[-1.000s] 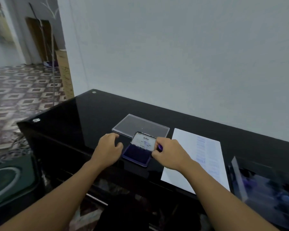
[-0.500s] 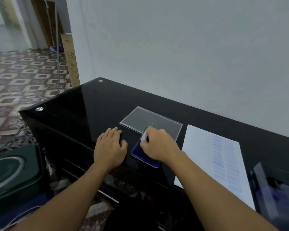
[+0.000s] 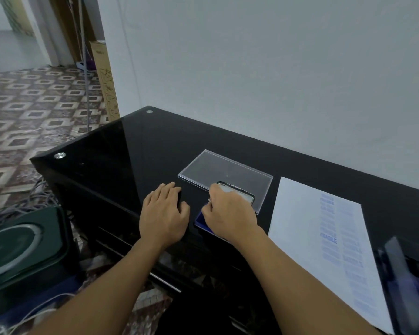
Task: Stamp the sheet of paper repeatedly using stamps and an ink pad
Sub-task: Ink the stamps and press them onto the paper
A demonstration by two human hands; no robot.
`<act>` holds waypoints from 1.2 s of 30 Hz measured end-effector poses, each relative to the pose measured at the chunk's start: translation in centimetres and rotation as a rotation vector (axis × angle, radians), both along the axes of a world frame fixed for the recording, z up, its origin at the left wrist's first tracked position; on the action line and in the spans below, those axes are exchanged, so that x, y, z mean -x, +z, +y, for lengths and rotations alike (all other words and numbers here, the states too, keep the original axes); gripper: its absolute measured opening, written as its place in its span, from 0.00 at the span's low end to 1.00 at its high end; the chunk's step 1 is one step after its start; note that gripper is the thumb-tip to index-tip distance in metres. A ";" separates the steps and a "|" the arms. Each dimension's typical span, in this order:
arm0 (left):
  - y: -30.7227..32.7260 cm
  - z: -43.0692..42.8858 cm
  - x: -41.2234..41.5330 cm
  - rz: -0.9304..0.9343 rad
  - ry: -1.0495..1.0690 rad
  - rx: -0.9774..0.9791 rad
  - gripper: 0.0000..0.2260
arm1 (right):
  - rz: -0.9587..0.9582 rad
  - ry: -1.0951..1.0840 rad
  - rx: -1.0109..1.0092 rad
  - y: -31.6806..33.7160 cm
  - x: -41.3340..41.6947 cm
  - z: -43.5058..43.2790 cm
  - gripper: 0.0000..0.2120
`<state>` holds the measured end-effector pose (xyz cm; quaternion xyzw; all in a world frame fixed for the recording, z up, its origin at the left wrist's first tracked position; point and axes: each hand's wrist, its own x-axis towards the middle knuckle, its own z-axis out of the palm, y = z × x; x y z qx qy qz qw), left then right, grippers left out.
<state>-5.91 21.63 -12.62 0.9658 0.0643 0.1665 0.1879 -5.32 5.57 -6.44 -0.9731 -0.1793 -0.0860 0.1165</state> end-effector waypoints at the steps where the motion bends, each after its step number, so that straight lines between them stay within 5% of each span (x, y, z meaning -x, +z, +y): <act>1: 0.0 0.0 0.0 -0.002 0.004 -0.001 0.21 | -0.001 -0.005 -0.010 -0.1 0.0 0.0 0.06; 36: 0.1 -0.2 0.1 0.001 0.003 0.002 0.22 | 0.068 0.013 -0.024 0.1 0.1 -0.1 0.04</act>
